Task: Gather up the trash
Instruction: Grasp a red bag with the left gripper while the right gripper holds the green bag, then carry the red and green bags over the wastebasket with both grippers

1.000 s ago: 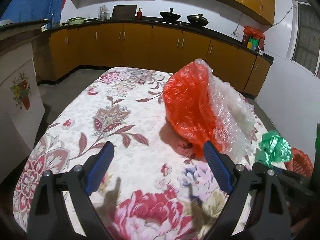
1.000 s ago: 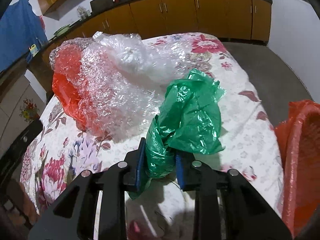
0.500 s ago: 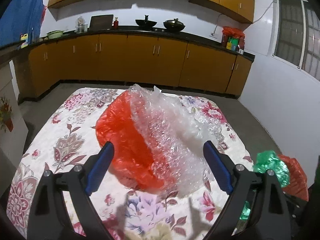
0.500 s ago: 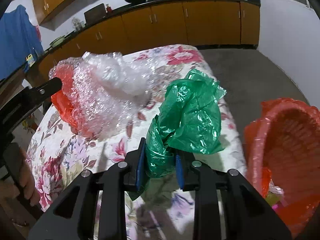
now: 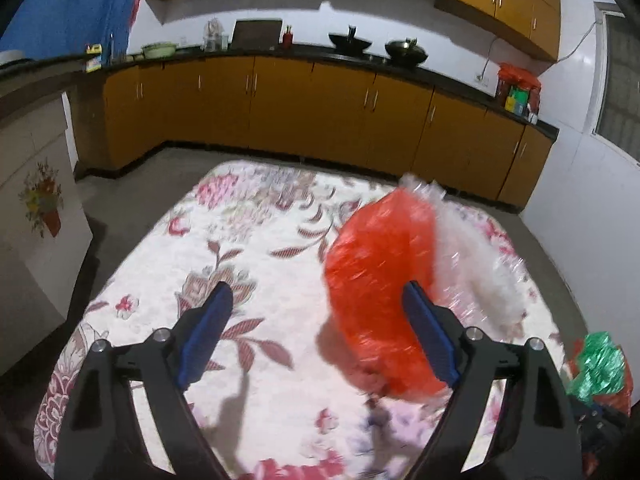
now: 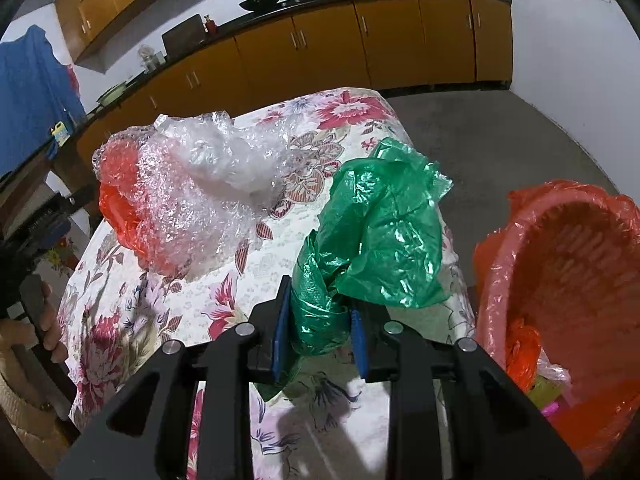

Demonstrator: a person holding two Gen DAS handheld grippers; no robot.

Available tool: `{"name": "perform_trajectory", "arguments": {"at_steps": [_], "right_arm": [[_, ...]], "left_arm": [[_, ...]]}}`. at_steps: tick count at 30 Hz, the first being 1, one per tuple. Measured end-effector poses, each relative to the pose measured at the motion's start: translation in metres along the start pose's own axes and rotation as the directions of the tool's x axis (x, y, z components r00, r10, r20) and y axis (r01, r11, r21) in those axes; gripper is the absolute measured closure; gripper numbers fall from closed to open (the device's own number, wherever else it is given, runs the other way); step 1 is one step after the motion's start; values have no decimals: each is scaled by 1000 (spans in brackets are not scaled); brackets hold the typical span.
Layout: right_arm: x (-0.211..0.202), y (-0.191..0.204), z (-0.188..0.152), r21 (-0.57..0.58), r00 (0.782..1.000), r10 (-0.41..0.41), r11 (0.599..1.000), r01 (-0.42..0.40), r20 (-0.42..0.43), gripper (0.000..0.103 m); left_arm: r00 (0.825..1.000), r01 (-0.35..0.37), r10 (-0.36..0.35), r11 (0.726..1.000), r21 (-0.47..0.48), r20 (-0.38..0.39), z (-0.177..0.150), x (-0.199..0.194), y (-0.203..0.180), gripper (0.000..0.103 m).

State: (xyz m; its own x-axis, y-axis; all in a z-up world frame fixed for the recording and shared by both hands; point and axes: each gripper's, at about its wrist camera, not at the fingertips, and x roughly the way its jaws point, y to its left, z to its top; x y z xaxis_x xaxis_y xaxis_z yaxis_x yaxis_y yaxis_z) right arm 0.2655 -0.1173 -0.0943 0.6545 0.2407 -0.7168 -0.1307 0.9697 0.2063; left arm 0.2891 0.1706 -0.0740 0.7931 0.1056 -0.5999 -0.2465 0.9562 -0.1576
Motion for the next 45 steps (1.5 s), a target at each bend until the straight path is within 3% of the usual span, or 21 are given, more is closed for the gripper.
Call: {"name": "perform_trajectory", "arguments": {"at_steps": [8,11,13,16,18,21,33,45], "right_arm": [[3,2,0,-11,1000,-10,1000,10,-9,76],[6,4,0,-15,1000,-16,1000,16,-16,76],[6,4,0,-18,1000,-18,1000,18,-18,76],[8,5,0,-22,999,-23,1000,22,-22,76],[8,5,0,-24,999,-26,999,25,-24,76],[8,6,0,-28,999,-29,999,28,-24,76],[-15,17,-2,-46,1000,-6,999,6,10,76],[-71,35,-2,-82,996,10,997,-2,94,76]], "left_arm": [[989,127,-129,991,-38,-78,-9,25,-3,20],[985,137,-139,990,-21,-105,-10,36,-12,22],[977,162,-165,986,-32,-137,-12,45,-15,30],[960,216,-225,974,-72,-169,-16,54,-15,53],[950,250,-260,965,-76,-174,-18,55,-17,79],[952,258,-262,965,-46,-160,-18,49,-22,94],[988,147,-147,989,7,-48,-16,-25,20,98],[988,152,-151,988,-11,31,-11,-95,38,98]]}}
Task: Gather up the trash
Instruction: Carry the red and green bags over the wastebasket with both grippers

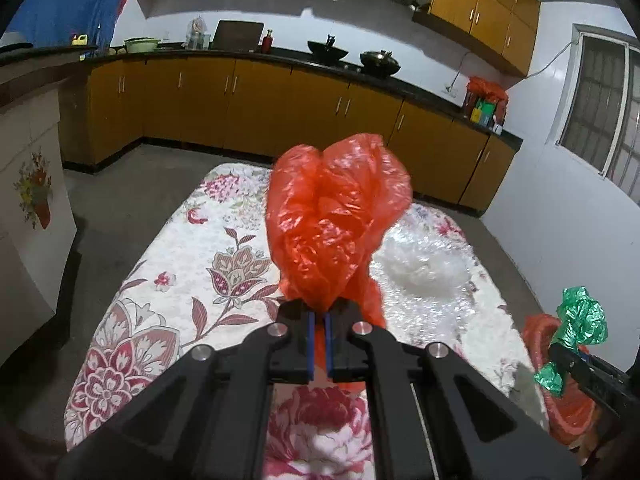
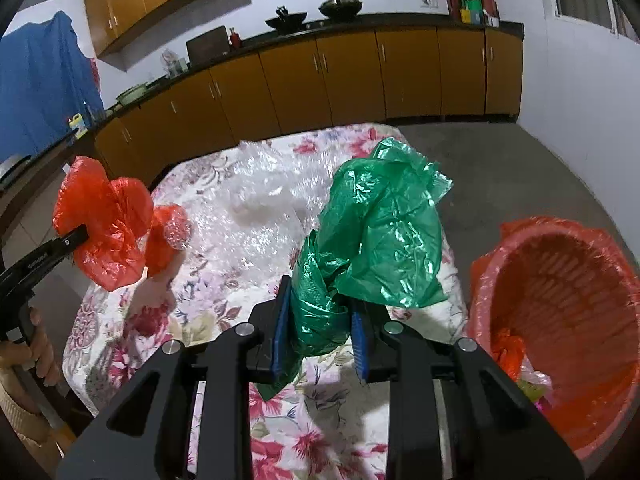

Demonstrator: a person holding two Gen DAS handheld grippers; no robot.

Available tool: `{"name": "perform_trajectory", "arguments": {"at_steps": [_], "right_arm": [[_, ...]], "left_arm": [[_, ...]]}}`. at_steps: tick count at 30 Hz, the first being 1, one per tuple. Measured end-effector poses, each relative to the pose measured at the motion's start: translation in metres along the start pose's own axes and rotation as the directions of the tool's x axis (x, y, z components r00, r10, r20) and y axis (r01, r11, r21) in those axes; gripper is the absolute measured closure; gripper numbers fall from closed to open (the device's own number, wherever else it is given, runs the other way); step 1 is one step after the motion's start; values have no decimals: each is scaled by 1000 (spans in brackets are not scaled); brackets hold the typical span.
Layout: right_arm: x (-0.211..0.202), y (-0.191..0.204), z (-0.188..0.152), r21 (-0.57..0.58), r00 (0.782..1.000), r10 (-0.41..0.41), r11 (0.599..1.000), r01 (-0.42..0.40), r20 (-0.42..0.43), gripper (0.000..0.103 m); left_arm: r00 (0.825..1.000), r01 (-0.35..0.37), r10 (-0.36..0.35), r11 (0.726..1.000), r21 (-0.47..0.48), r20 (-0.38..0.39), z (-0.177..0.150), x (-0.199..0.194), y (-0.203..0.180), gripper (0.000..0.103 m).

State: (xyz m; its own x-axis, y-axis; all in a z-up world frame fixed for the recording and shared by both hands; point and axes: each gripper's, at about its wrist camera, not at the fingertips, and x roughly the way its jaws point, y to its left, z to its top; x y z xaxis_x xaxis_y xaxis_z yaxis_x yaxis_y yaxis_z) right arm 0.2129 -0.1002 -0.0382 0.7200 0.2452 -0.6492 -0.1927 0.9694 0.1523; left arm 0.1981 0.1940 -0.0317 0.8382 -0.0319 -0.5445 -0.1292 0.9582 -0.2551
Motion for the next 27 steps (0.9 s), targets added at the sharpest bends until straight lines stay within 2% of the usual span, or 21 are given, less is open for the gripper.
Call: {"name": "perform_trajectory", "arguments": {"at_steps": [17,27], "right_arm": [[-67,-26,-3,23,994,-62,998,60,91,76],[-92,-67,-11,81,982,-151,986,142,109,76]], "left_arm": [[990,129,-134,987,96,46,5,-56,-64,98],[961,271,-277,945,184,6,-8,-61,-139,98]]}}
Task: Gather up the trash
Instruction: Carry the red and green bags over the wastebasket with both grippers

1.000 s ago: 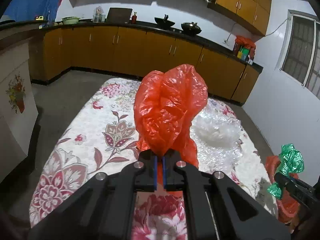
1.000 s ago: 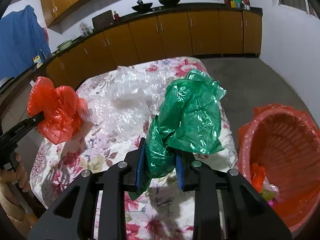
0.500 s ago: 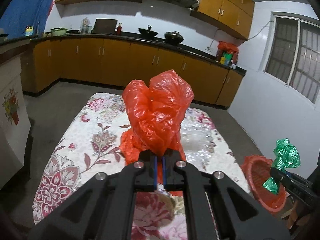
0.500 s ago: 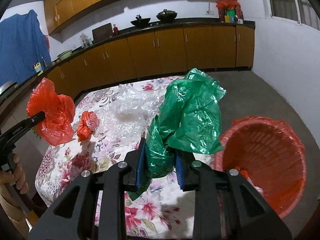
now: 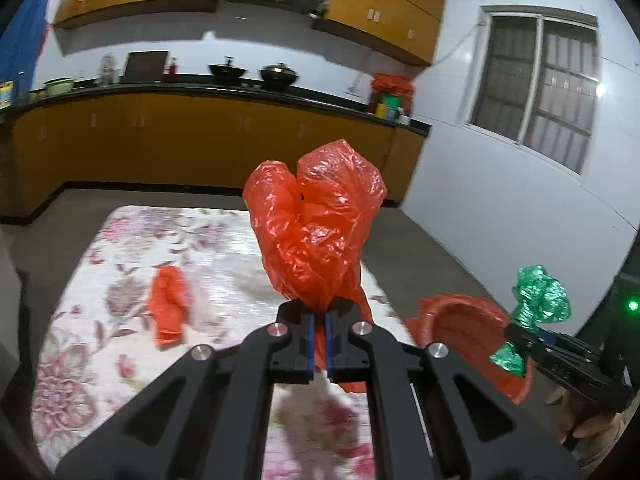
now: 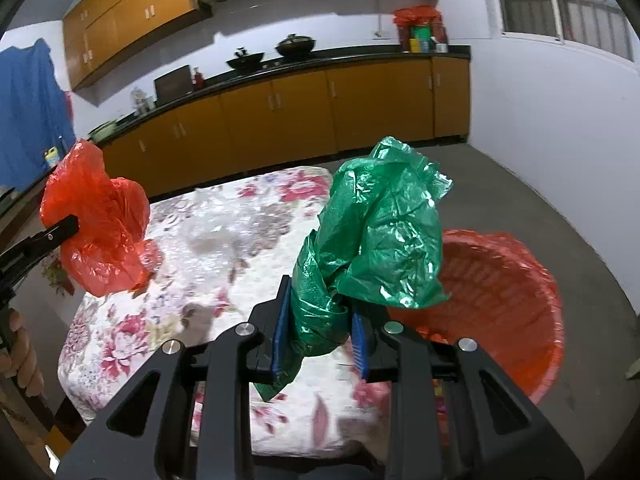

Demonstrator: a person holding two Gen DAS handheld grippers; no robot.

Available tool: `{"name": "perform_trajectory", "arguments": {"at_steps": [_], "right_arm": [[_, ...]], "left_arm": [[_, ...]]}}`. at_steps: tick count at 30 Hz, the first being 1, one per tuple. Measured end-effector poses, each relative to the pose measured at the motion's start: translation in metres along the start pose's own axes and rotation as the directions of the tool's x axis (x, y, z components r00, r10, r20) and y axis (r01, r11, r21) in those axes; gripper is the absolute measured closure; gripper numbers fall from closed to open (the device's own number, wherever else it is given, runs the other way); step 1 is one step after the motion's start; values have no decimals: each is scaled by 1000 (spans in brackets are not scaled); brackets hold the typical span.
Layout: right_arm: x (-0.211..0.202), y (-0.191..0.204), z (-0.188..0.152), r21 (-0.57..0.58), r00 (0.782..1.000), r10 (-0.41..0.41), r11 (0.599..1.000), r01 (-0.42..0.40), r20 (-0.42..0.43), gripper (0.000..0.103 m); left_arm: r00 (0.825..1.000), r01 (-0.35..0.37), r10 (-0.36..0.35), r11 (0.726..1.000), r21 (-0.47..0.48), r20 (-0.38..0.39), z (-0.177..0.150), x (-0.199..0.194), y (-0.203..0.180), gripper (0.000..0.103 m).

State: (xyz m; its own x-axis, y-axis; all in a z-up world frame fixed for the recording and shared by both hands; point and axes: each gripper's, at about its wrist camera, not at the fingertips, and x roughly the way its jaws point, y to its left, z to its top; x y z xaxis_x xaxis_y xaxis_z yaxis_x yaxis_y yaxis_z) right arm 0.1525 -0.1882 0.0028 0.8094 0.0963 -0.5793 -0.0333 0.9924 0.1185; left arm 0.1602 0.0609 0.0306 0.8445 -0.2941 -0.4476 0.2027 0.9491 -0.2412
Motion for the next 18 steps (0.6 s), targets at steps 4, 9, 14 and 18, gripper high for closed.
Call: {"name": "perform_trajectory", "arguments": {"at_steps": [4,9,14,18], "right_arm": [[-5,-22,-1,27,999,-42,999,42,5,76],[-13,-51,-3,73,996,-94,993,93,4,76],[-16,-74,-4,111,991,-131,985,130,2,76],[-14,-87,-5,139,989,-146,980,145,-5,76]], "left_arm": [[997,73,-73,997,20,-25,-6,15,-34,98],[983,172,-169,984,40,-66,-16,36,-79,98],[967,236,-228,970,65,-114,-26,58,-114,98],[954,274,-260,959,79,-152,-34,76,-137,98]]}}
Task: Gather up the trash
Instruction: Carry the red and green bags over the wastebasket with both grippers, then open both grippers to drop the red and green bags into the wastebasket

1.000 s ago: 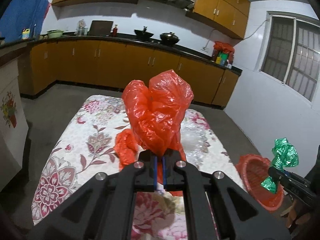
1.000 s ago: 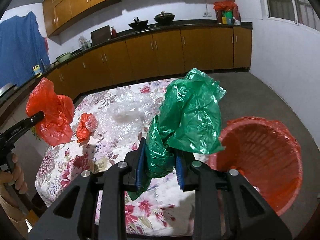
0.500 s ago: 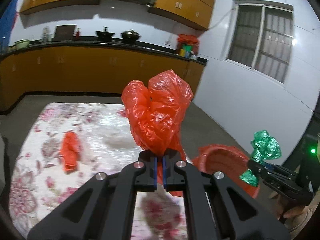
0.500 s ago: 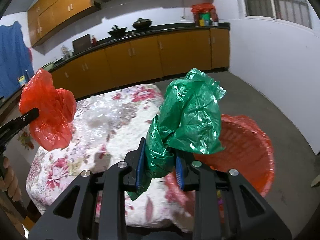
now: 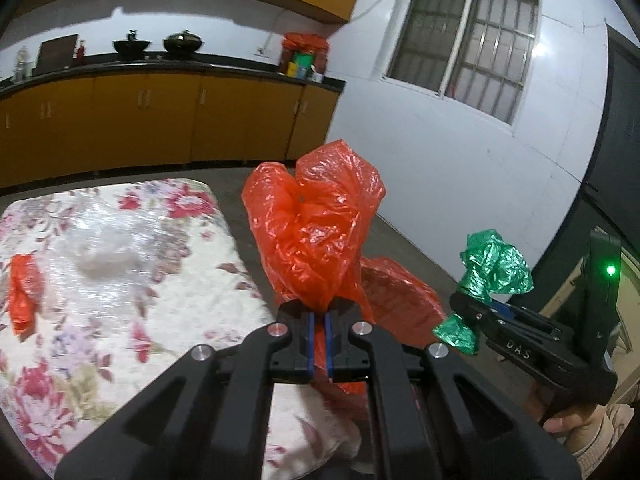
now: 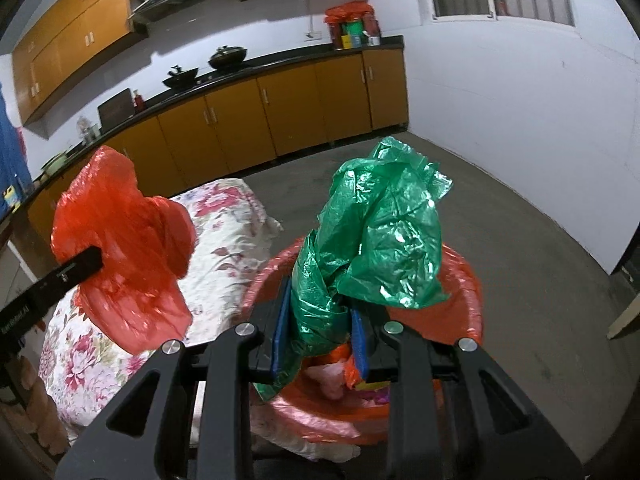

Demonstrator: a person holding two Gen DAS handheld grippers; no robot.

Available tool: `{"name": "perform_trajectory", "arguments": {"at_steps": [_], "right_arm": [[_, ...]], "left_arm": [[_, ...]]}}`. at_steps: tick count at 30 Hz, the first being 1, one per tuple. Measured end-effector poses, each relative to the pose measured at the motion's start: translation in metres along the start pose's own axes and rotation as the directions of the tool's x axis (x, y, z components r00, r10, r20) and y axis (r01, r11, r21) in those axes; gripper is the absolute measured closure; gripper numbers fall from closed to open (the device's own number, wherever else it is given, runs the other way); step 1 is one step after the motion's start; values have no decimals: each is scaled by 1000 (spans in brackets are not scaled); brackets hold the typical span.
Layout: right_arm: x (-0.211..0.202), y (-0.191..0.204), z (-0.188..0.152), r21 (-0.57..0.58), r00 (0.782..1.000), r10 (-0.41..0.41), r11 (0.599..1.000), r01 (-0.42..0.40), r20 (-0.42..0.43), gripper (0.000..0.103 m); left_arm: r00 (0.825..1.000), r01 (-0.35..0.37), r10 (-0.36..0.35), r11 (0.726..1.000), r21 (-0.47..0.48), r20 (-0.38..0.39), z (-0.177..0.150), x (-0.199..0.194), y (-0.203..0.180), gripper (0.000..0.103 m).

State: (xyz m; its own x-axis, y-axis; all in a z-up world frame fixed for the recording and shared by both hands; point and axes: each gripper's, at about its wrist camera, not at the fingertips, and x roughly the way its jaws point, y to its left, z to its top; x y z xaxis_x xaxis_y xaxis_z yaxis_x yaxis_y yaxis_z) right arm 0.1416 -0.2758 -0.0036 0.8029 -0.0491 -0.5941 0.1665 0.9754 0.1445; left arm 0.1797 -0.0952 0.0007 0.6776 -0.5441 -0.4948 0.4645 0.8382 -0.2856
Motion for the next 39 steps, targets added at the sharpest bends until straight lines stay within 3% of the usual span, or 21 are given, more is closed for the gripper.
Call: {"name": "perform_trajectory", "arguments": {"at_steps": [18,21,23,26,31,39], "right_arm": [[27,-34,7,39,1000,-1,999,2,-22,75],[29,-39,3,36,1000,7,999,-6,-30,70],[32,-40,1,33,999,7,999,-6,-35,60],[35,-43,0,43,999,5,999,-3,-45,56],[32,-52,-5,61,999,-12,998,16,-51,56],[30,-40,-5,16,999,-17,1000,18,-45,56]], "left_arm": [[990,79,-75,996,35,-116,-12,73,-33,97],[986,92,-88,995,26,-142,-15,85,-34,96],[984,96,-92,995,21,-155,-18,90,-35,90],[981,90,-85,996,19,-175,-25,97,-32,73],[981,45,-45,999,-5,-187,-30,96,-16,69],[982,-147,144,989,-13,-123,-38,58,32,44]]}}
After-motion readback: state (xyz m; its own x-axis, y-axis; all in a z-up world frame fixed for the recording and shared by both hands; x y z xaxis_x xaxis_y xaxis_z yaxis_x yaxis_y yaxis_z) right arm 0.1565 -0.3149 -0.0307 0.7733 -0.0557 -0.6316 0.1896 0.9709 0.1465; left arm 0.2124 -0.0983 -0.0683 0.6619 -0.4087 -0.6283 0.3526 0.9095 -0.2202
